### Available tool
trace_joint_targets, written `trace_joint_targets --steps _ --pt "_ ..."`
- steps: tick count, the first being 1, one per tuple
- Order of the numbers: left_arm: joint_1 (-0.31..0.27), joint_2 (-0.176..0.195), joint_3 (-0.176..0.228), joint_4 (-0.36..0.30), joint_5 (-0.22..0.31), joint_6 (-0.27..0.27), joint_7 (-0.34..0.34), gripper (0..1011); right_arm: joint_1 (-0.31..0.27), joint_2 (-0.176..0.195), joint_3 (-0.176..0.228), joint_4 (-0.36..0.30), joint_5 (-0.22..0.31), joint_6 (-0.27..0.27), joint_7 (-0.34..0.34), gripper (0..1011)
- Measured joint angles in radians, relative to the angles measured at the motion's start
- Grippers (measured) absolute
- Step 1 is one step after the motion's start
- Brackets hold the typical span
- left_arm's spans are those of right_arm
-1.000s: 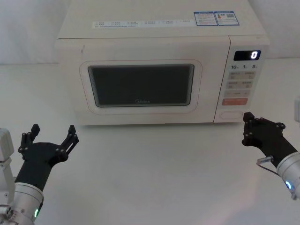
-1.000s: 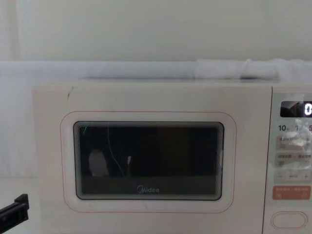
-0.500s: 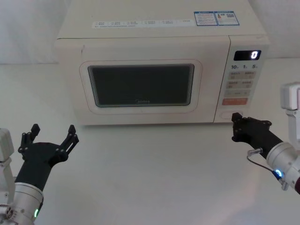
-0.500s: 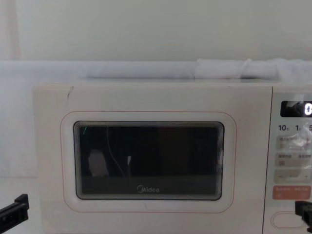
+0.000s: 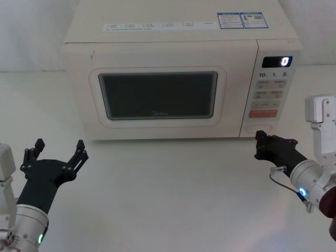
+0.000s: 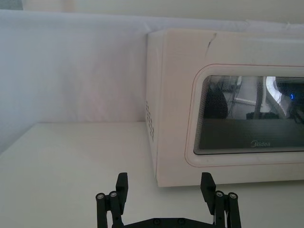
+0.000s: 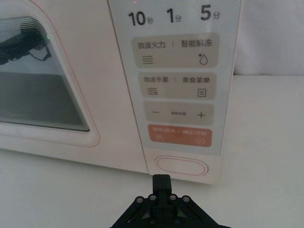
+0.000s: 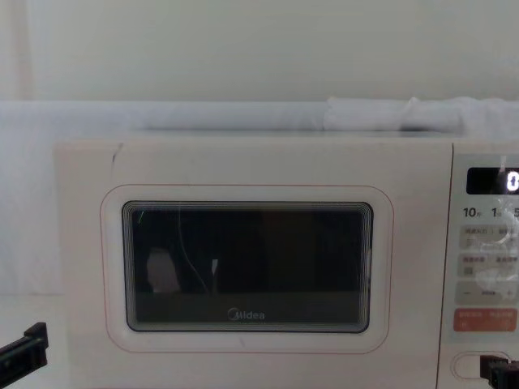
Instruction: Press the button to open the microwave door with one hand; close the microwave door with the other hand.
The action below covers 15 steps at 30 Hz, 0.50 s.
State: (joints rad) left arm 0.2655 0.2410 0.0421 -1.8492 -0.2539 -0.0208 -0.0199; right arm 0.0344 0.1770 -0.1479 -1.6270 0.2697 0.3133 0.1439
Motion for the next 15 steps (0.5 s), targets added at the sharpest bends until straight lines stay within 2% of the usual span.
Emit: trace_joint_targets --steps 15 --pt "0.000 0.000 0.000 0.000 0.000 0.000 0.000 1003 0.021 -0.008 -0.002 0.007 -0.033 0.020 -0.034 0"
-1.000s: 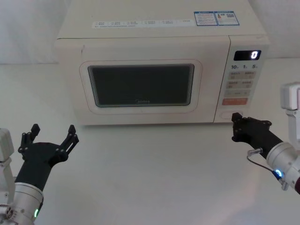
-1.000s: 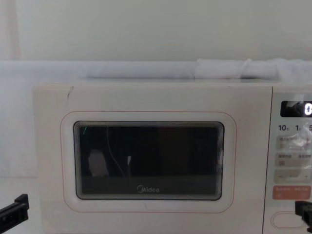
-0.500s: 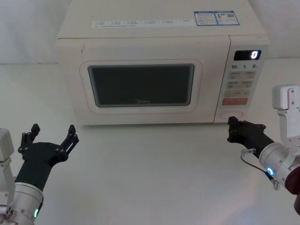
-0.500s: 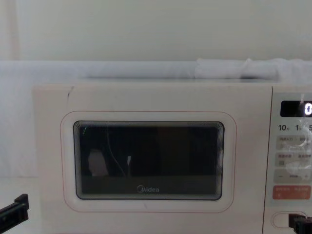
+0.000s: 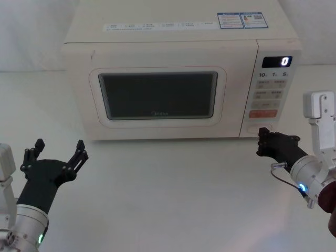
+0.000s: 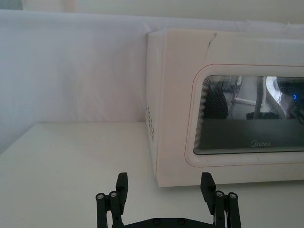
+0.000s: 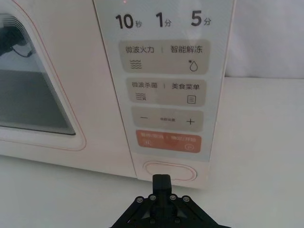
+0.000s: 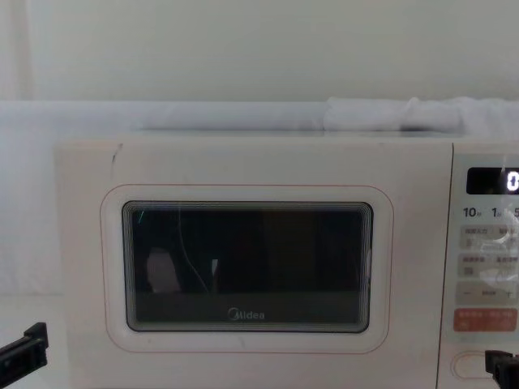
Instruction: Press the button to open the microwave door with one hand; close the microwave door with the other hand.
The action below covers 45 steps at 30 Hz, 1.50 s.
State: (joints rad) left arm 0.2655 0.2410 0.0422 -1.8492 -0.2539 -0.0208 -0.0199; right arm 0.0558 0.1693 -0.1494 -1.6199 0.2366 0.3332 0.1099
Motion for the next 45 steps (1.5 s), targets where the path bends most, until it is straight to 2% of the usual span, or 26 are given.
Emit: trace_joint_targets --steps 8,23,45 --pt "0.000 0.000 0.000 0.000 0.000 0.000 0.000 1003 0.013 -0.003 0.002 0.020 -0.021 0.005 0.000 0" --pt "0.000 0.000 0.000 0.000 0.000 0.000 0.000 1003 0.046 -0.028 0.019 0.092 -0.038 -0.029 0.001 0" --pt "0.000 0.000 0.000 0.000 0.000 0.000 0.000 1003 0.065 -0.044 0.014 0.122 -0.049 -0.046 0.016 0"
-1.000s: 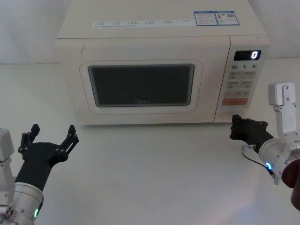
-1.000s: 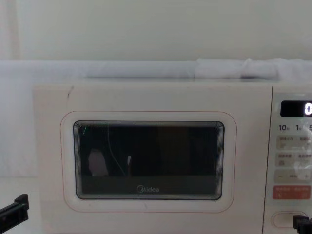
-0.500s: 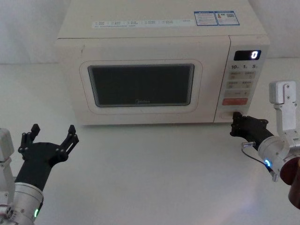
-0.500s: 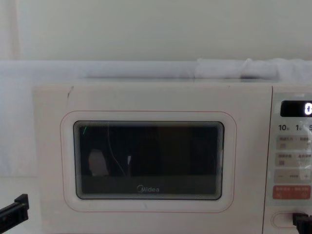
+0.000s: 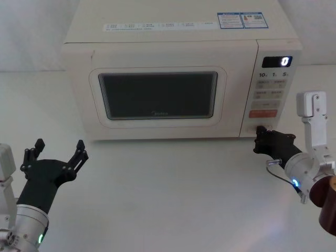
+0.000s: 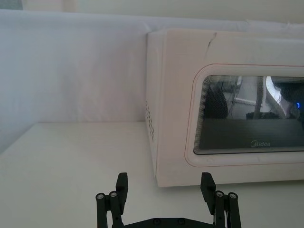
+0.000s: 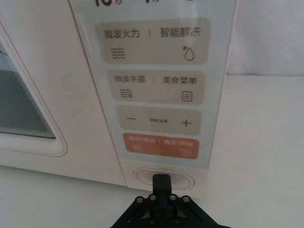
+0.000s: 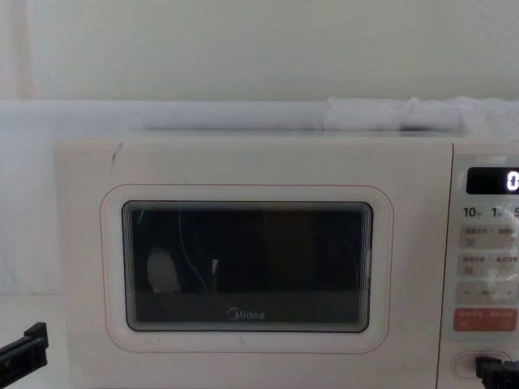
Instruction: Press the button to open the microwave door with one hand; close the microwave door with the other hand.
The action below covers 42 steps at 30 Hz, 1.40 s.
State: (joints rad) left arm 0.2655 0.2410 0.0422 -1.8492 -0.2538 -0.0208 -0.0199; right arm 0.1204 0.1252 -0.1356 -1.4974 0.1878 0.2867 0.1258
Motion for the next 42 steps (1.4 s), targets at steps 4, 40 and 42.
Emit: trace_joint_targets --steps 4,40,42 --pt "0.000 0.000 0.000 0.000 0.000 0.000 0.000 1003 0.002 -0.003 -0.002 0.006 -0.001 -0.003 0.001 0" --pt "0.000 0.000 0.000 0.000 0.000 0.000 0.000 1003 0.024 -0.024 0.008 0.043 -0.011 -0.029 -0.009 0" --pt "0.000 0.000 0.000 0.000 0.000 0.000 0.000 1003 0.030 -0.026 0.008 0.051 -0.012 -0.032 -0.010 0"
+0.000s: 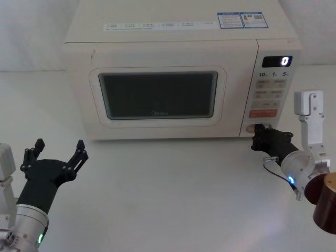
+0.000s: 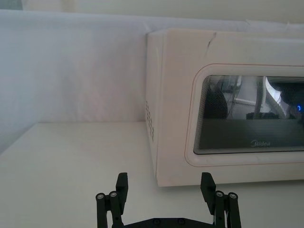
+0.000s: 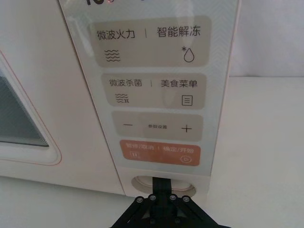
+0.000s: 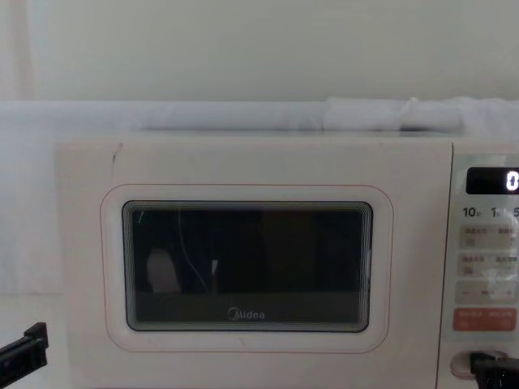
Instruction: Press the button to open the microwave door with one hand; close the microwave door with the other hand.
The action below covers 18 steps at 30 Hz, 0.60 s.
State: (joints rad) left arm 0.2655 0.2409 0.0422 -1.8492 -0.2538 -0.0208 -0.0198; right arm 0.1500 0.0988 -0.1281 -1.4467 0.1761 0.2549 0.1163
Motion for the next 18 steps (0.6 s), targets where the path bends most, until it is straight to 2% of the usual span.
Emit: trace_joint_targets --steps 18 --pt "0.000 0.000 0.000 0.000 0.000 0.000 0.000 1003 0.027 -0.017 -0.003 0.039 -0.002 -0.020 -0.006 0"
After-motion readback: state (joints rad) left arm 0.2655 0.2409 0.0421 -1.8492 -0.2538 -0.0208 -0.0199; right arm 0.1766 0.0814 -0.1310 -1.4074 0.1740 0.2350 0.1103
